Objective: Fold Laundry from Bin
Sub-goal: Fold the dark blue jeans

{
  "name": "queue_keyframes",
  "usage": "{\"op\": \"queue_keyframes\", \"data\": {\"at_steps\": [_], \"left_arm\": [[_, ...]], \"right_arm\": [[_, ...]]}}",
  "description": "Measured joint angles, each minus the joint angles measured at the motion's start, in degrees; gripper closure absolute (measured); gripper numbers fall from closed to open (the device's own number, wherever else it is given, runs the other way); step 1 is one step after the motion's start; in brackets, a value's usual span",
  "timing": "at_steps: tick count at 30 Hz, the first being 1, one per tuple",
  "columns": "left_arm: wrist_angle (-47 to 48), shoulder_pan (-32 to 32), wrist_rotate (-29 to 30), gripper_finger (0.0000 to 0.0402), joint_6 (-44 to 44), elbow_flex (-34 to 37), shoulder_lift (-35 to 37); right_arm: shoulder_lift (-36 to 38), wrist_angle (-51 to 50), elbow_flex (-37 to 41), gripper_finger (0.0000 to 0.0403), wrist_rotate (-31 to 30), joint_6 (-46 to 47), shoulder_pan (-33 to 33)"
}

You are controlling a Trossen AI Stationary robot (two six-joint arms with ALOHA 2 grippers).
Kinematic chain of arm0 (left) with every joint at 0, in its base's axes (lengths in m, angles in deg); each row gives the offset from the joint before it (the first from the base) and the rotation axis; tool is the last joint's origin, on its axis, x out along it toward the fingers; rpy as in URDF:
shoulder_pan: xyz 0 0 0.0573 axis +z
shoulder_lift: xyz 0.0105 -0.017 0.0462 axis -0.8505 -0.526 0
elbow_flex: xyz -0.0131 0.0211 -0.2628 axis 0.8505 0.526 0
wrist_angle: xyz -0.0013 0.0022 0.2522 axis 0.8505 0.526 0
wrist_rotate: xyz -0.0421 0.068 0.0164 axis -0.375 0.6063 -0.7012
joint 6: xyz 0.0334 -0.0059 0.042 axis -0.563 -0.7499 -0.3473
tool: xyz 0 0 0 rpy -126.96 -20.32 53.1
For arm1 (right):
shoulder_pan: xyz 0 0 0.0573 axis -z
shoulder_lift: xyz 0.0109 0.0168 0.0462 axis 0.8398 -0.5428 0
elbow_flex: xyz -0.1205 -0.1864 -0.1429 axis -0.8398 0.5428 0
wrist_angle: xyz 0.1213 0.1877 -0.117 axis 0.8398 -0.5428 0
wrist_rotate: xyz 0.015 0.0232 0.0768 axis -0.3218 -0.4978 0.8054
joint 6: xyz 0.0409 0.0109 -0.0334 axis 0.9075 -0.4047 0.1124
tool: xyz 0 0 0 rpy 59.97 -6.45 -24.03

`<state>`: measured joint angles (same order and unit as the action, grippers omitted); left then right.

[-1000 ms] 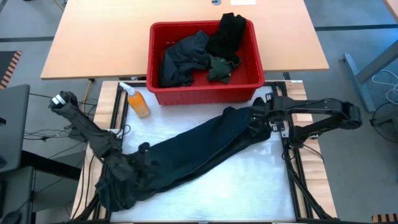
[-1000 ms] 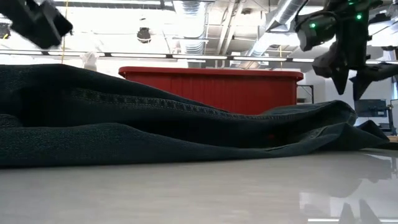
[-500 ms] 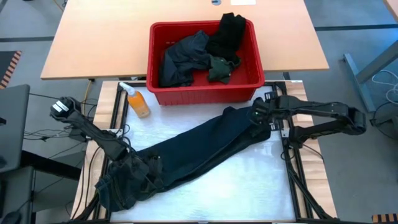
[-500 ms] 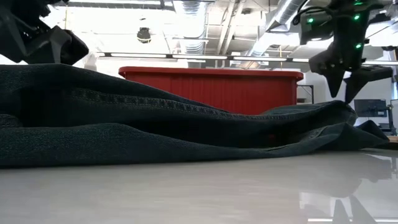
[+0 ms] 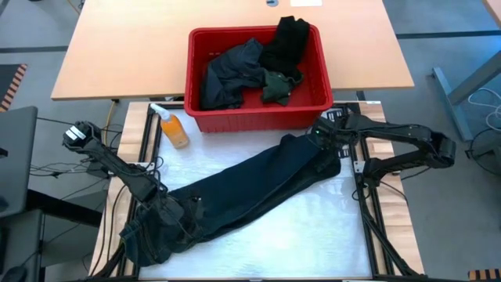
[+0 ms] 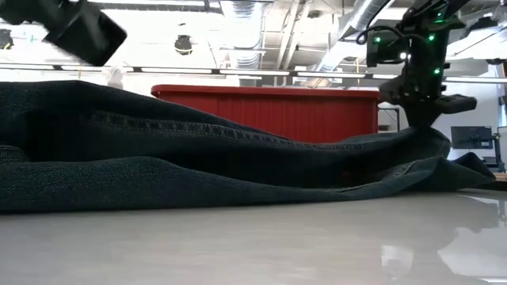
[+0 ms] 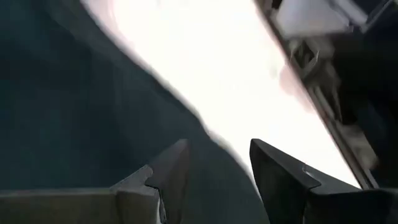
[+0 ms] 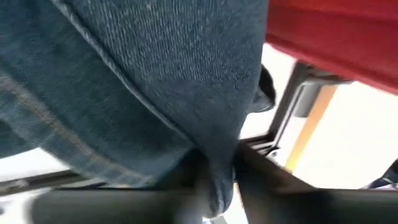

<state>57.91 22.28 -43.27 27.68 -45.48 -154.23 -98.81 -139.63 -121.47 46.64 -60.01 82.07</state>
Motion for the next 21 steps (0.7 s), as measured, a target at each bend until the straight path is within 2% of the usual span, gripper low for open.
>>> {"op": "queue_keyframes", "data": {"at_steps": [1,2,4,6,10,13,17,21], "left_arm": [[-3.1,0.3,2.6,0.0239,-2.3,0.0,0.0],[-6.5,0.6,6.0,0.0239,-3.9,0.0,-0.2],[-13.3,1.6,12.6,0.0239,-6.5,0.0,-0.9],[-19.9,3.2,15.6,0.0239,-9.5,0.0,-2.0],[-34.2,8.8,13.9,0.0237,-15.5,-0.1,-6.4],[-40.1,14.3,10.8,0.0227,-19.9,-2.6,-11.6],[-40.6,21.4,5.5,0.02,-24.7,-11.3,-19.4],[-36.5,26.2,5.4,0.0167,-30.2,-23.5,-28.0]], "right_arm": [[0.1,0.6,0.0,0.0359,-0.4,-0.2,-0.1],[0.3,0.9,-0.1,0.0375,-0.8,-0.2,-0.4],[0.4,0.5,-1.2,0.0375,-0.9,1.1,-1.3],[0.5,-0.6,-3.2,0.0367,-1.3,3.5,-3.0],[0.5,-3.0,-8.7,0.0374,-1.3,7.8,-9.1],[0.3,-4.1,-13.5,0.0376,-1.2,12.1,-14.2],[0.0,-4.3,-18.4,0.0376,-1.2,18.2,-19.0],[-0.5,-5.5,-20.7,0.0376,-1.4,22.0,-21.9]]}}
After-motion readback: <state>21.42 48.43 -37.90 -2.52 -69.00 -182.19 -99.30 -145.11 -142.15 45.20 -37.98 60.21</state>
